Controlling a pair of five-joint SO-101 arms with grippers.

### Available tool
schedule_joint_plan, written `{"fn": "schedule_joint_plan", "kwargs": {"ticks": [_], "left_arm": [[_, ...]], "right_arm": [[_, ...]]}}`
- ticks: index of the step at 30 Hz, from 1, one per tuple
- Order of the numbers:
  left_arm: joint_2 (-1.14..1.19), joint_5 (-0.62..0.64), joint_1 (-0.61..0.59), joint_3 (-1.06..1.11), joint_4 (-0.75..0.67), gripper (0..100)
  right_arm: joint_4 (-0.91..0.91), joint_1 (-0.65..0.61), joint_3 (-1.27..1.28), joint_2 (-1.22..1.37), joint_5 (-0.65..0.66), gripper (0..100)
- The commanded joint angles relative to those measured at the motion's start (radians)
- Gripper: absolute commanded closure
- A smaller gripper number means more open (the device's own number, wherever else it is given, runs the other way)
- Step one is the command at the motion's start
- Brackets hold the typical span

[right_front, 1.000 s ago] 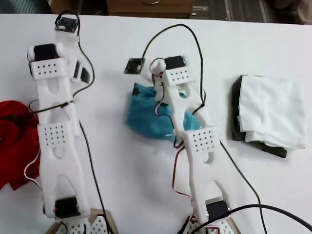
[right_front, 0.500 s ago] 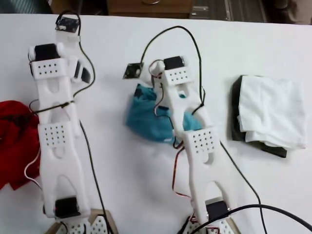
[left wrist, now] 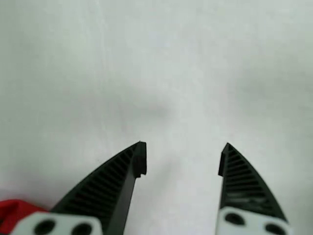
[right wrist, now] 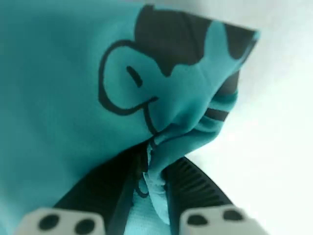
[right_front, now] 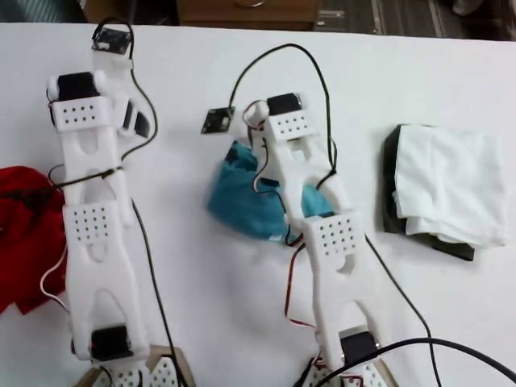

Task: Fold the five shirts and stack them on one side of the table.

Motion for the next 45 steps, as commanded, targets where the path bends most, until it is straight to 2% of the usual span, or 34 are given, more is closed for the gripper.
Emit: {"fn": "schedule_joint_plan", "kwargs": {"ticks": [1,8,14,24,33,45], "left_arm": [[-0.100,0.009,0.008,-0.013,0.017,74],[-0.100,0.009,0.008,-0.013,0.017,74],[-0.100,0.009,0.009,-0.013,0.017,74],[-0.100,0.009,0.023,-0.013,0.015,74],[-0.094,0.009,0.074,-0.013,0.015,74],[-0.094,0.009,0.172,-0.013,0.015,74]], "right_arm": [[0.025,0.028,0.000,-0.136,-0.035,97.8],[0.025,0.038,0.077,-0.395,-0.126,97.8],[0.025,0.039,0.269,-0.619,-0.129,97.8],[0.024,0.119,0.519,-1.015,-0.135,97.8],[0.019,0.277,0.523,-1.233,-0.133,97.8],[-0.031,0.553,0.522,-1.283,-0.077,97.8]]}}
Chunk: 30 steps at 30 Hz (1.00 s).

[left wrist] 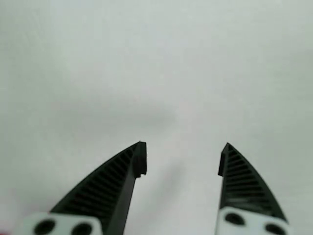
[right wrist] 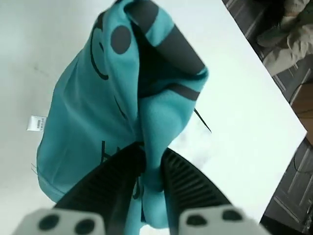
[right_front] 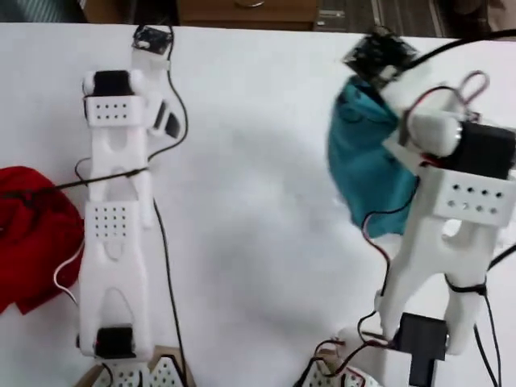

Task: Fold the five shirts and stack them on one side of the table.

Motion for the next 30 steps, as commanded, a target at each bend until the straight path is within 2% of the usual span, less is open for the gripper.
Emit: {"fn": "schedule_joint_plan", "kwargs": {"ticks": [1,18,24,30], "left_arm": [[-0.094,0.009,0.037,-0.008,0.015,74],[-0.091,0.009,0.074,-0.004,0.015,74],[-0.091,0.009,0.074,-0.004,0.015,74],[-0.091,0.009,0.069,-0.004,0.017,74]], "right_arm": [[-0.056,0.065,-0.008,-0.054,0.011,97.8],[-0.162,0.177,0.003,-0.039,-0.006,97.8],[-0.125,0.143,0.002,0.033,-0.187,97.8],[-0.094,0.041,0.002,0.051,-0.276,97.8]]}}
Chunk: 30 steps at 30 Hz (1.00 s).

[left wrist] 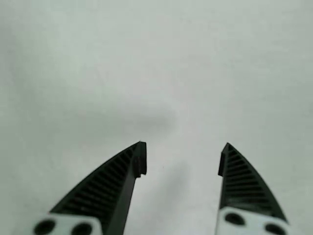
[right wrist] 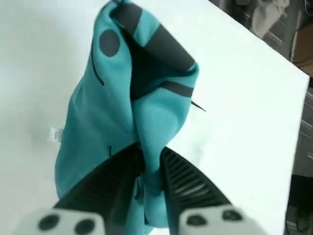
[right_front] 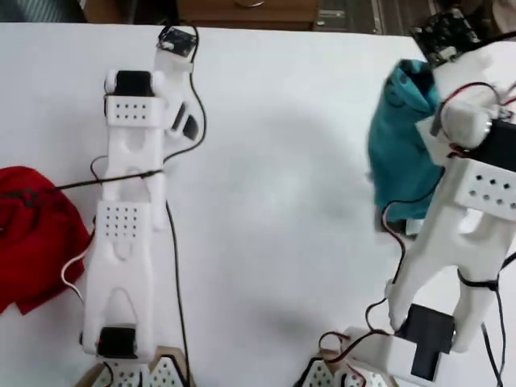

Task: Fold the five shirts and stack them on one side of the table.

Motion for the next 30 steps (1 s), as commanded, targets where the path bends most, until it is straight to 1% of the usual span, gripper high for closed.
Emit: {"fn": "schedule_joint_plan", "kwargs": {"ticks": [1,6,10,14,17,26,30], "left_arm": [[-0.091,0.009,0.002,-0.004,0.017,74],[-0.091,0.009,0.005,-0.004,0.017,74],[-0.091,0.009,0.006,-0.004,0.017,74],[-0.091,0.009,0.002,-0.004,0.017,74],[-0.091,0.009,0.002,-0.002,0.017,74],[-0.089,0.009,0.008,-0.002,0.017,74],[-0.089,0.009,0.008,-0.002,0.017,74]], "right_arm": [[0.004,-0.056,-0.008,0.005,-0.052,97.8],[-0.005,-0.074,0.009,0.025,-0.138,97.8],[-0.045,-0.056,0.075,0.108,-0.169,97.8],[-0.142,0.013,0.121,0.196,-0.167,97.8],[-0.180,0.053,0.123,0.245,-0.161,97.8],[-0.203,0.170,0.037,0.269,-0.158,97.8],[-0.231,0.216,0.031,0.269,-0.117,97.8]]}}
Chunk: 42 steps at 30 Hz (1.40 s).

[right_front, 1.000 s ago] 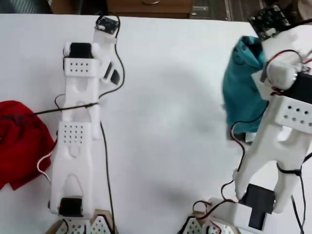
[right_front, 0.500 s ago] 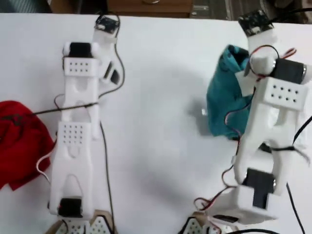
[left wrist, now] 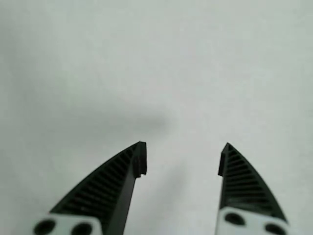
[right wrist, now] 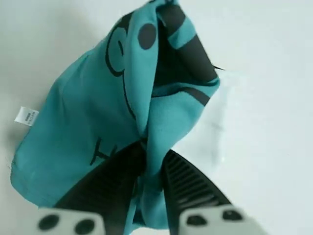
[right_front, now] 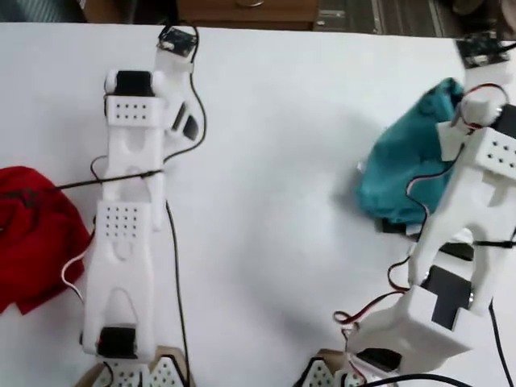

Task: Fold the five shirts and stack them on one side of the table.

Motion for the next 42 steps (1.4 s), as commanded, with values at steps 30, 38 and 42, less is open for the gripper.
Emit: {"fn": "schedule_joint_plan", "kwargs": {"ticks": [30,38,42], "left_arm": [[-0.091,0.009,0.012,0.081,0.017,74],[-0.098,0.009,0.012,0.124,0.015,74],[-0.100,0.009,0.006,0.124,0.015,74]], "right_arm": [[-0.262,0.226,-0.051,0.363,0.147,88.2],[-0.260,0.252,-0.083,0.348,0.149,75.6],[-0.260,0.263,-0.138,0.291,0.147,77.6]]}}
